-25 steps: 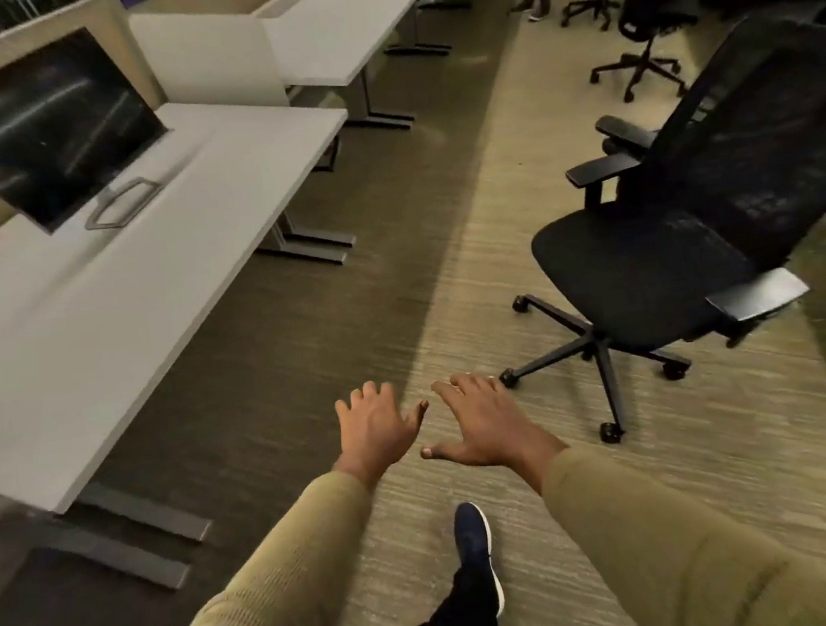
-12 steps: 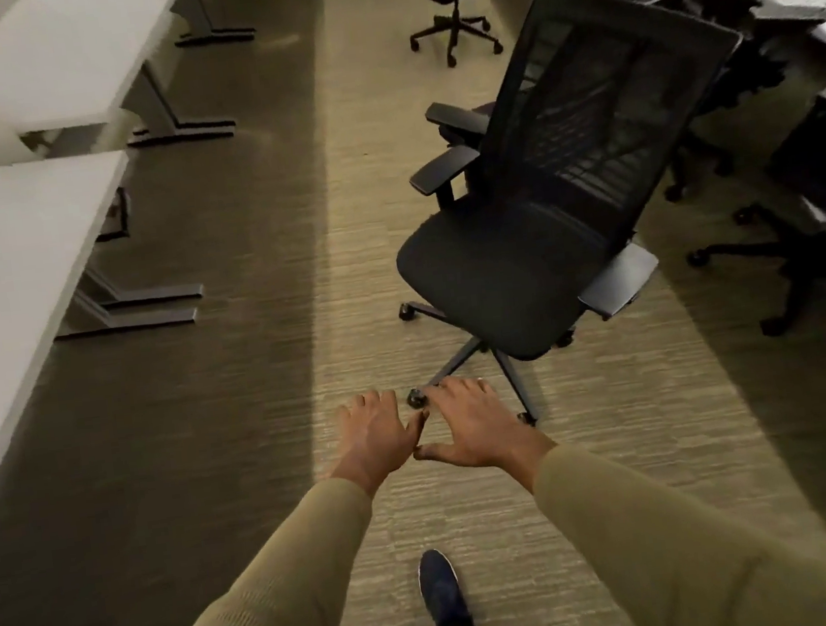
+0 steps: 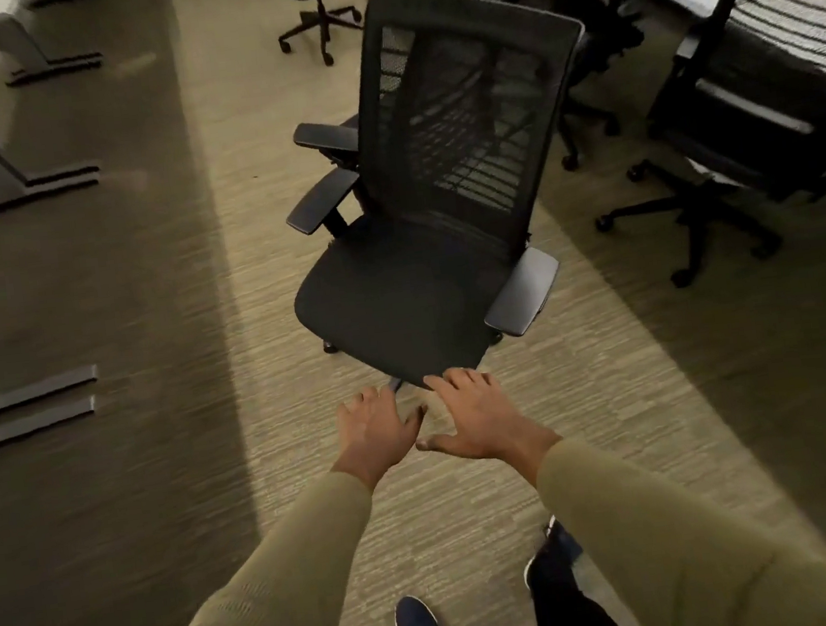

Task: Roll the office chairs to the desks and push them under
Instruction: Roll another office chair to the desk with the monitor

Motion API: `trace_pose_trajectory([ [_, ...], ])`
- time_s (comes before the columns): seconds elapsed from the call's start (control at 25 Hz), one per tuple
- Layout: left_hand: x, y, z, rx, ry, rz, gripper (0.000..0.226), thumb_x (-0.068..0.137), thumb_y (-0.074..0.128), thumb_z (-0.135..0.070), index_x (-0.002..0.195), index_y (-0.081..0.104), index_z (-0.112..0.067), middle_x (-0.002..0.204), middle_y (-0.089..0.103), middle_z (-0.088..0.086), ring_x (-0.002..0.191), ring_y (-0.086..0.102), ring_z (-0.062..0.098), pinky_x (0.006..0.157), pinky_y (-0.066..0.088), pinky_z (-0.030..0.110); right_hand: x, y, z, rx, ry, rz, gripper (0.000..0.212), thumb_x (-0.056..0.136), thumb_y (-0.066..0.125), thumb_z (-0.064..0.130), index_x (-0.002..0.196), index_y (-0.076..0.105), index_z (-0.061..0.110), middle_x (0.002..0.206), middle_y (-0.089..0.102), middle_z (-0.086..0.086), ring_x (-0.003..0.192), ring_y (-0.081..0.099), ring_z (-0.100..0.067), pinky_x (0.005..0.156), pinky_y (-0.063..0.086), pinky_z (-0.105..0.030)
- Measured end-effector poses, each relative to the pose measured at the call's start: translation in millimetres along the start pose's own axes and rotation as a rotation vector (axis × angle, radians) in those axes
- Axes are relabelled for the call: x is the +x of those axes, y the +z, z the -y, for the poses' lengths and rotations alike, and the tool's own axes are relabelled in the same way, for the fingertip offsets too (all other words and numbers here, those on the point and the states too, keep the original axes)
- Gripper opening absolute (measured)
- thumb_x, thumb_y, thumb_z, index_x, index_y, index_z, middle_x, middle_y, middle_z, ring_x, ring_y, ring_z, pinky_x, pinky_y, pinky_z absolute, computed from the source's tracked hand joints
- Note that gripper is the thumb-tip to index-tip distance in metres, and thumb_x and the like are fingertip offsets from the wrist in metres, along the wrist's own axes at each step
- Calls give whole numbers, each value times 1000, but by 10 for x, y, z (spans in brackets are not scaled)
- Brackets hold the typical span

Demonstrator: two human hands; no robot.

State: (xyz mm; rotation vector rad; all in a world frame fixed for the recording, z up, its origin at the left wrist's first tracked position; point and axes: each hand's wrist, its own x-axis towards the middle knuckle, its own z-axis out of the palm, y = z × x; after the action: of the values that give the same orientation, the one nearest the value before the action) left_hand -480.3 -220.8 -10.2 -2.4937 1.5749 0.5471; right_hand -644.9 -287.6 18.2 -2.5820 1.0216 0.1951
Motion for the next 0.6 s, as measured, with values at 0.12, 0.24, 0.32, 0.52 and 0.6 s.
trace_pose_trajectory([
  [0.12,364,-60,-559,-18,1,-16,62,96,36,-68,127,54,-18,133,57,11,124,52,34,100,37,49,124,-156,-631,24,21,17,98,79,57,78,154,29,20,148,41,-10,138,37,-32,111,33,-47],
  [0.24,646,-146,-1159,-39,-34,-11,64,96,37,-68,130,52,-16,134,55,11,125,51,34,102,36,50,238,-391,-1285,25,-5,46,99,80,59,75,156,27,21,153,37,-11,142,33,-32,115,29,-47],
  [0.32,834,-224,-1612,-45,-42,-4,66,97,36,-68,132,52,-15,135,54,12,125,50,35,103,36,52,304,-592,-1759,8,-37,46,99,79,59,76,155,28,21,152,39,-10,141,35,-30,114,31,-47],
  [0.52,1274,-480,-2431,-90,-47,-32,66,98,33,-67,132,52,-15,135,55,13,125,50,35,103,36,54,505,-1100,-2627,-44,-94,31,100,78,59,78,154,31,19,151,41,-10,139,38,-30,111,35,-47],
  [0.6,1474,-619,-2582,-87,-62,-41,69,97,31,-68,136,50,-15,137,53,13,126,50,35,103,36,54,649,-1272,-2822,-78,-137,25,101,78,59,79,154,30,19,152,41,-9,139,38,-30,111,34,-47],
])
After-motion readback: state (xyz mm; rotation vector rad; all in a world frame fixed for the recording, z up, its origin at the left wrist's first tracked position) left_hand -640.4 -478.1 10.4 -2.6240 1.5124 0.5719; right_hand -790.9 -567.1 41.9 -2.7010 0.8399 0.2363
